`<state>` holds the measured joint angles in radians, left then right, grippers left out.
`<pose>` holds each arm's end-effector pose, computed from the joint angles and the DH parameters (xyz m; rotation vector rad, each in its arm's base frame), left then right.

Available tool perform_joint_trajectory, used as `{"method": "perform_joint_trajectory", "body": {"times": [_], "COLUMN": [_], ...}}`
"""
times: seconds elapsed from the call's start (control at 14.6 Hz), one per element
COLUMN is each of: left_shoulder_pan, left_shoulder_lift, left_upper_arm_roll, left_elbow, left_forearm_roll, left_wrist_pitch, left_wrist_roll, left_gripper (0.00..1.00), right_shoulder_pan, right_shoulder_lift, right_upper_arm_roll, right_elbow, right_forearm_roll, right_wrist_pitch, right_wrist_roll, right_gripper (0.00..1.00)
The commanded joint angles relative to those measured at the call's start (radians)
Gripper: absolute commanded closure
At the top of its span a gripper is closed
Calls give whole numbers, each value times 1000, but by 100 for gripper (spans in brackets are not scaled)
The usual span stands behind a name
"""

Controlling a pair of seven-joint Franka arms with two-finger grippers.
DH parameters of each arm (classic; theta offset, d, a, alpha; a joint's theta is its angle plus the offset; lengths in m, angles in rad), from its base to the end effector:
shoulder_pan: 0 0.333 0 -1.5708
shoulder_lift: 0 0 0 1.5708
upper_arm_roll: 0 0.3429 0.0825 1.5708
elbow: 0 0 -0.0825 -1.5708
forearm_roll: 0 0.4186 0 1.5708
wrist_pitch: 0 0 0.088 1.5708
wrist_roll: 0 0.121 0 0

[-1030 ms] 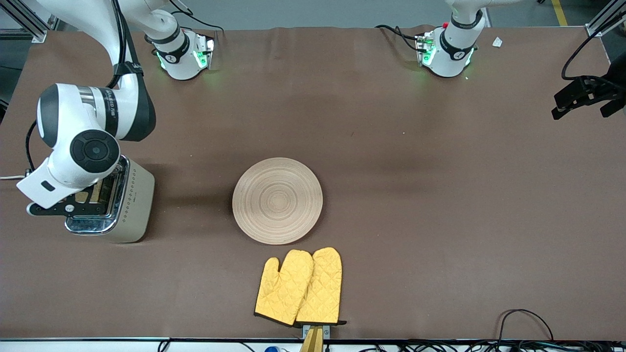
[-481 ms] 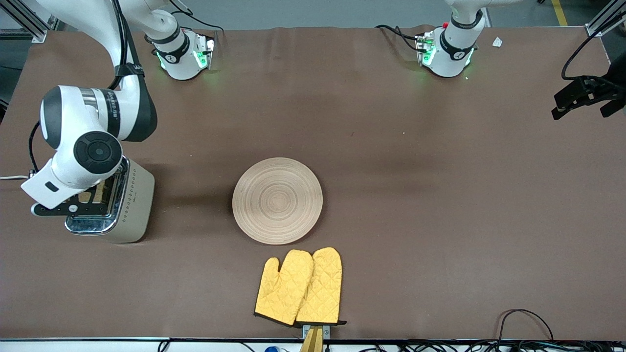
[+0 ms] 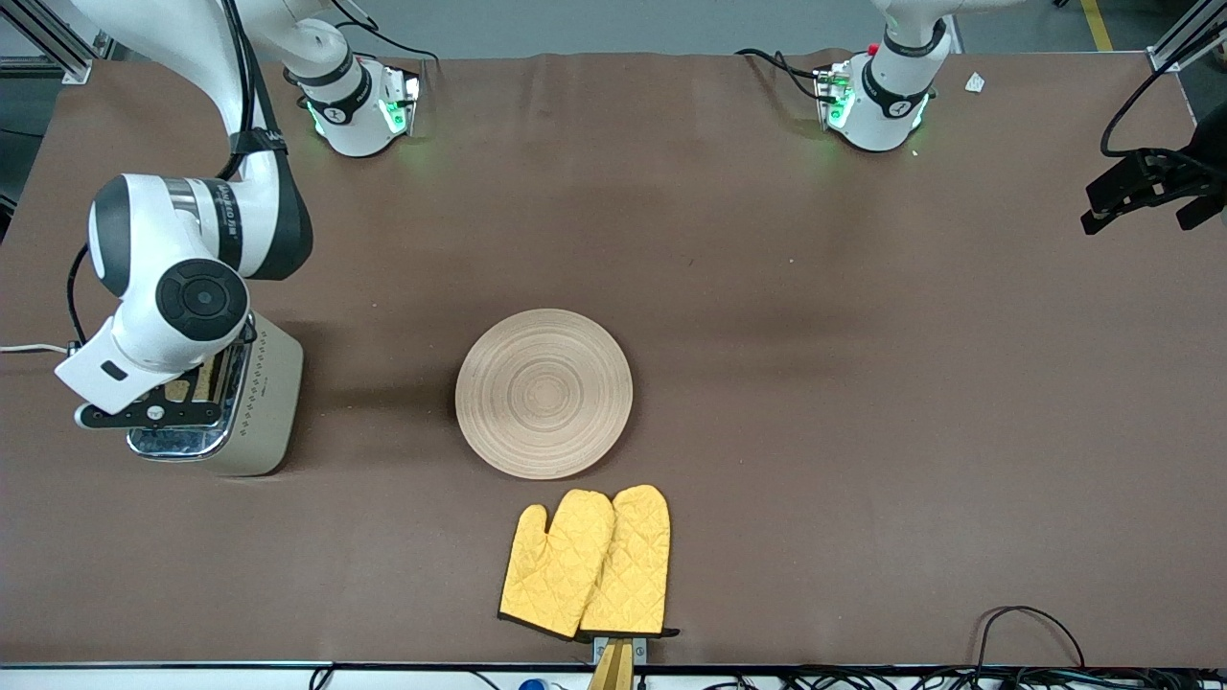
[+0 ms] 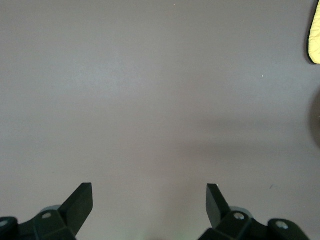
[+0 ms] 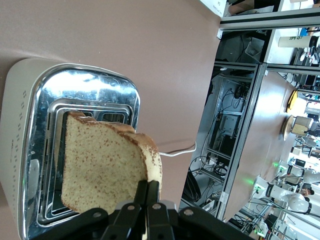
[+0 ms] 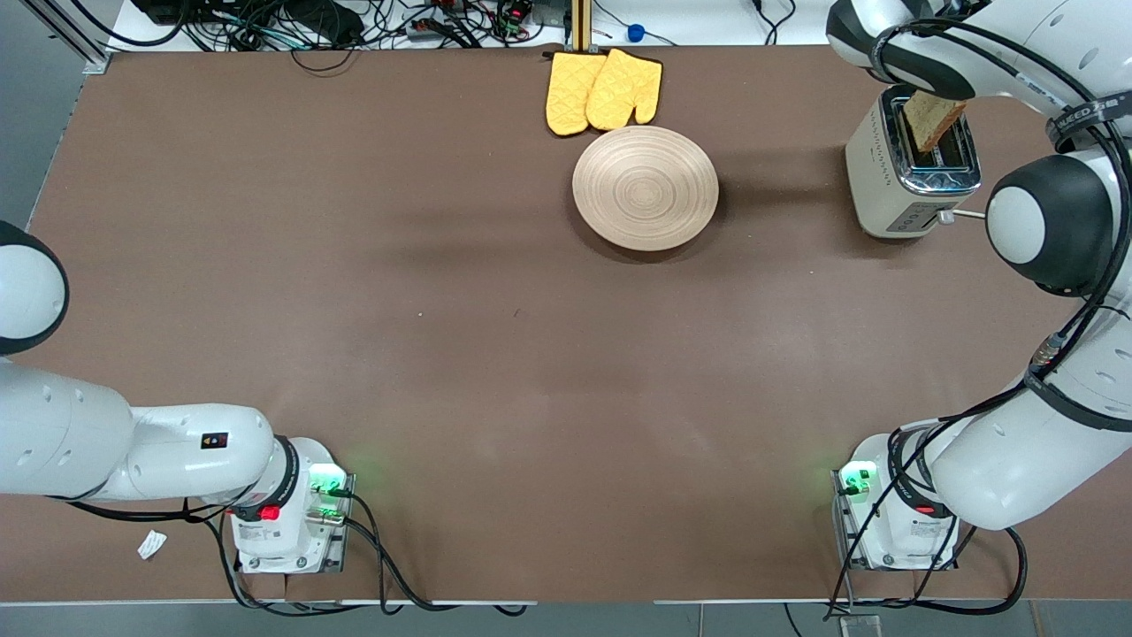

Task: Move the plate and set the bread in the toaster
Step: 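Lower the bread into the toaster slot with the right gripper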

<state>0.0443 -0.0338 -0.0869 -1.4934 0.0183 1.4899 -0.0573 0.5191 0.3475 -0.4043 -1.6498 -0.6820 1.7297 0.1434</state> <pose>0.5689 -0.0229 0.6886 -3.1215 -0.0257 -0.0487 0.6710 0.0386 0.4363 2.3113 0.2062 -0.1642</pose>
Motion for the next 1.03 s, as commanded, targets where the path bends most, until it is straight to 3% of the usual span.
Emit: {"method": "perform_joint_trajectory", "body": {"times": [0.0, 0.27, 0.48, 0.55, 0.62, 0.69, 0.76, 0.89, 0.96], "left_shoulder_pan": [2, 0, 2, 2, 2, 2, 2, 2, 2], "left_shoulder_lift": [-5, -6, -6, -6, -6, -6, -6, -5, -3], "left_upper_arm_roll": [0, -2, -2, -2, -2, -1, -2, -2, -2], "left_elbow": [12, 12, 12, 12, 12, 12, 12, 12, 12], "left_forearm_roll": [-14, -14, -14, -14, -12, -12, -14, -14, -14], "left_wrist_pitch": [-17, -17, -17, -17, -17, -17, -17, -17, -17], "left_wrist_roll": [2, 1, 2, 2, 2, 2, 2, 2, 2], "left_gripper": [0, 0, 0, 0, 0, 0, 0, 0, 0], "right_shoulder_pan": [-7, -8, -19, -30, -39, -44, -57, -73, -76], "right_shoulder_lift": [7, 10, 39, 45, 66, 85, 87, 84, 82], "right_upper_arm_roll": [10, 10, 10, 10, 10, 10, 10, 9, 5], "right_elbow": [-40, -64, -62, -62, -55, -36, -18, 13, 45], "right_forearm_roll": [-11, -8, 41, 65, 111, 154, 198, 269, 298], "right_wrist_pitch": [16, 51, 93, 100, 106, 109, 110, 106, 102], "right_wrist_roll": [10, 33, 32, 32, 32, 32, 32, 25, 21], "right_gripper": [100, 100, 99, 94, 71, 33, 16, 0, 0]}}
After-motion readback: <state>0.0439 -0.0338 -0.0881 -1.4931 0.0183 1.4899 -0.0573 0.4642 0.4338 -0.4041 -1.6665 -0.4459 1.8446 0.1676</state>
